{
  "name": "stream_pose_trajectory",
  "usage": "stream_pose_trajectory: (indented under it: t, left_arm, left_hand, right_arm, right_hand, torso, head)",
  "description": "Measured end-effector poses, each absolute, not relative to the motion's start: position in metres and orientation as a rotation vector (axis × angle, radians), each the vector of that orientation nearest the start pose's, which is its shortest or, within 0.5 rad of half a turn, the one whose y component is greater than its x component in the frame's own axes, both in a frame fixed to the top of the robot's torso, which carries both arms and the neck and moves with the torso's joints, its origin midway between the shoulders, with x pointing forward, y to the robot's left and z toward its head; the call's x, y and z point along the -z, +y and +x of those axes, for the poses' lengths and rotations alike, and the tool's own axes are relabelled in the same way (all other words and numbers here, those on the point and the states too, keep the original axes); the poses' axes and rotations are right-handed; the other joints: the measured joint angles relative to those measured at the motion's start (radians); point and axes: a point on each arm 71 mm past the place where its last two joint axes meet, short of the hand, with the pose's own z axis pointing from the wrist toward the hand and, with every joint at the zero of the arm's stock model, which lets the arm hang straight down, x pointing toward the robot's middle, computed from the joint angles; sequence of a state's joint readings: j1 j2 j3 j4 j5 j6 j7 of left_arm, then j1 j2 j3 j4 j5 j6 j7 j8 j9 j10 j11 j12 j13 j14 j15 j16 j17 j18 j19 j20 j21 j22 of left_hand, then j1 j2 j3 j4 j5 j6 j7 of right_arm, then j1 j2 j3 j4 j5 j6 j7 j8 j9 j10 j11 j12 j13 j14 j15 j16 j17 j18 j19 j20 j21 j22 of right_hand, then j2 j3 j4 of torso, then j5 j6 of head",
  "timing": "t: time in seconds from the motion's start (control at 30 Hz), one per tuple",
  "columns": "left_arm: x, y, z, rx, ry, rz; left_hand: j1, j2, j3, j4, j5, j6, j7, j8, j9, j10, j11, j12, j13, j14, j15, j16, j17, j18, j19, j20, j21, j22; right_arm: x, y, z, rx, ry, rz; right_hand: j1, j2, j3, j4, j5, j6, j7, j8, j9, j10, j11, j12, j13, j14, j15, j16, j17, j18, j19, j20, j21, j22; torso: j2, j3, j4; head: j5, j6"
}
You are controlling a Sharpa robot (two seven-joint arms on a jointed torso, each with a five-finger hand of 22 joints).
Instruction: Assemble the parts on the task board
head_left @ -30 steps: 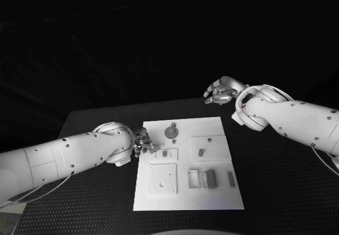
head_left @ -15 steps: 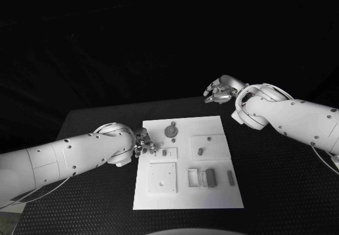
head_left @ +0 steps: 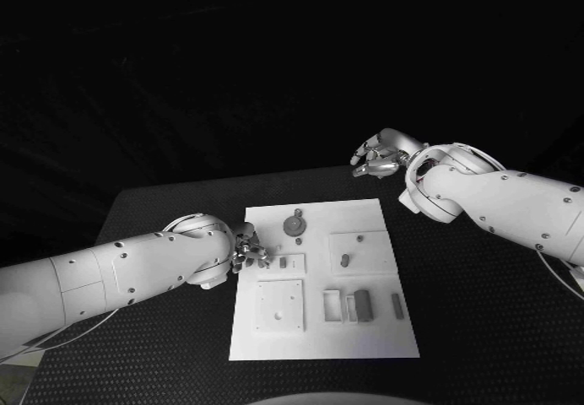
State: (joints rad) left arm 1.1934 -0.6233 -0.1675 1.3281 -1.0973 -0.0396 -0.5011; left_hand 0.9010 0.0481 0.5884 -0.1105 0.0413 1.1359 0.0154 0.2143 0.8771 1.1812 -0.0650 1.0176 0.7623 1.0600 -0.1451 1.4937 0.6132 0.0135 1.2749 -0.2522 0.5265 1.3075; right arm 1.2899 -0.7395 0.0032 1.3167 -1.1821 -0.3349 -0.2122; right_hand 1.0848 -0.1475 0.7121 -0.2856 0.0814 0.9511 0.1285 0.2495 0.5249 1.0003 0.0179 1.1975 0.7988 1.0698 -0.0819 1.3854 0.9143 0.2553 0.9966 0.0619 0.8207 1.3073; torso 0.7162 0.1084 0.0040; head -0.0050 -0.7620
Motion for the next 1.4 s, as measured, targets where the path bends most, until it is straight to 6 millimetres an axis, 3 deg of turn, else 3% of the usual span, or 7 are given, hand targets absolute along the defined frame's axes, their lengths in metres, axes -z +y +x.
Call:
stream_pose_trajectory:
  t: [0.37,1.4]
  left_arm:
    - [0.2763,0.1655,0.4906,0.349,2.268,-0.164]
    - [0.2768,0.1651,0.4897,0.343,2.28,-0.136]
  left_hand:
    - [-0.006,-0.006,-0.001,0.007,0.004,0.001,-0.002,0.005,0.001,0.009,-0.009,0.002,0.003,0.01,-0.011,0.001,0.003,0.0,0.009,-0.005,0.003,0.0]
    - [-0.002,-0.009,-0.003,0.008,0.002,0.003,0.0,0.027,0.008,0.012,-0.012,0.005,0.007,0.011,-0.011,0.005,0.008,0.0,0.011,-0.009,0.008,0.0]
  right_arm:
    - [0.1405,-0.2216,0.5466,-0.593,1.638,0.239]
    - [0.1408,-0.2217,0.5465,-0.592,1.64,0.238]
  right_hand:
    - [0.0,0.0,0.0,0.0,0.0,0.0,0.0,0.0,0.0,0.0,0.0,0.0,0.0,0.0,0.0,0.004,-0.001,0.0,0.0,0.0,0.0,0.0]
    - [0.0,0.0,0.0,0.0,0.0,0.003,-0.002,0.0,-0.001,0.0,0.0,0.0,0.001,-0.001,-0.001,0.004,-0.003,0.0,0.0,0.0,0.0,0.0]
  torso:
    - [0.0,-0.0003,0.0004]
    - [0.0,-0.0005,0.0001]
  head:
    - [0.0,0.0]
    - [0.0,-0.003]
